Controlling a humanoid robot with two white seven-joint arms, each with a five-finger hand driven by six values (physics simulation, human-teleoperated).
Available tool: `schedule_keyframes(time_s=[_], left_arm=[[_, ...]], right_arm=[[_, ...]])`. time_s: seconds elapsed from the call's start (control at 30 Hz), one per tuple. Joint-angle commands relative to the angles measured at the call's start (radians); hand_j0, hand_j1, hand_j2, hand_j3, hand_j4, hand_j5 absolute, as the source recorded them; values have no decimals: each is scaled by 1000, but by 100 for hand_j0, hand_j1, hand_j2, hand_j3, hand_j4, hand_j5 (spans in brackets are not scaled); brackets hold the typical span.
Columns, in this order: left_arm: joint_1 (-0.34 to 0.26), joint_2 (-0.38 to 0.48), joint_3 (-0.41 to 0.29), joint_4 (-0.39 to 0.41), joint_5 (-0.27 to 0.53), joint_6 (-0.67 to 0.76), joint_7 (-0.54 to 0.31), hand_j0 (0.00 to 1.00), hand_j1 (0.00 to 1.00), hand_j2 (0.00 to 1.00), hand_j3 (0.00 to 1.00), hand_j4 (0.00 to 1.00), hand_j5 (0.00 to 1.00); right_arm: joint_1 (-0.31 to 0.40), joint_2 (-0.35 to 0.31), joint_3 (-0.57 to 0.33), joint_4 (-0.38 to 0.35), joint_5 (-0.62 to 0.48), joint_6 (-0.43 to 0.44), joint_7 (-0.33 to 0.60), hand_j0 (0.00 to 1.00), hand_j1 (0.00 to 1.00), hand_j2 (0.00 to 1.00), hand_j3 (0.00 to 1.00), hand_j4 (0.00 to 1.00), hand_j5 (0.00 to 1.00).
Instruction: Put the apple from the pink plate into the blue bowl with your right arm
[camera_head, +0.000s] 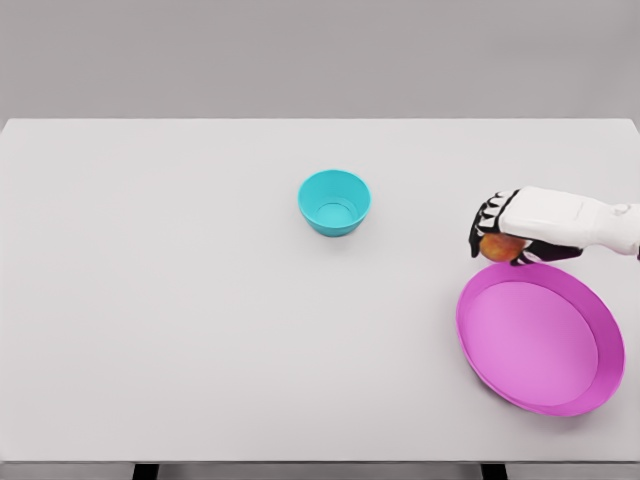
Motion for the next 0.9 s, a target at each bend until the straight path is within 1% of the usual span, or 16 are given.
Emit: schedule_keyframes(time_s=[0.0, 0.03, 0.3, 0.5, 0.63, 0.77, 0.87], left_arm=[[0, 0, 0, 0, 0, 0, 0, 100, 100, 100, 100, 100, 100], [0, 0, 0, 0, 0, 0, 0, 100, 100, 100, 100, 100, 100], [0, 0, 0, 0, 0, 0, 0, 100, 100, 100, 100, 100, 100], [0, 0, 0, -1, 0, 0, 0, 100, 100, 100, 100, 100, 100], [0, 0, 0, 0, 0, 0, 0, 100, 100, 100, 100, 100, 100], [0, 0, 0, 0, 0, 0, 0, 100, 100, 100, 100, 100, 100], [0, 0, 0, 0, 0, 0, 0, 100, 100, 100, 100, 100, 100]], right_arm=[[0, 28, 0, 20, 4, 3, -1, 48, 48, 48, 48, 48, 48], [-3, 31, 0, 25, 4, 3, -1, 44, 44, 44, 44, 44, 44], [-38, 86, 2, 51, 4, 3, -1, 44, 44, 44, 44, 44, 44], [-78, 147, 5, 99, 9, 3, -1, 44, 44, 44, 44, 44, 44], [-127, 173, 54, 155, 11, 3, -1, 44, 44, 44, 44, 44, 44], [-163, 195, 88, 171, 11, 3, -1, 44, 44, 44, 44, 44, 44], [-169, 209, 89, 174, 12, 3, -1, 44, 44, 44, 44, 44, 44]])
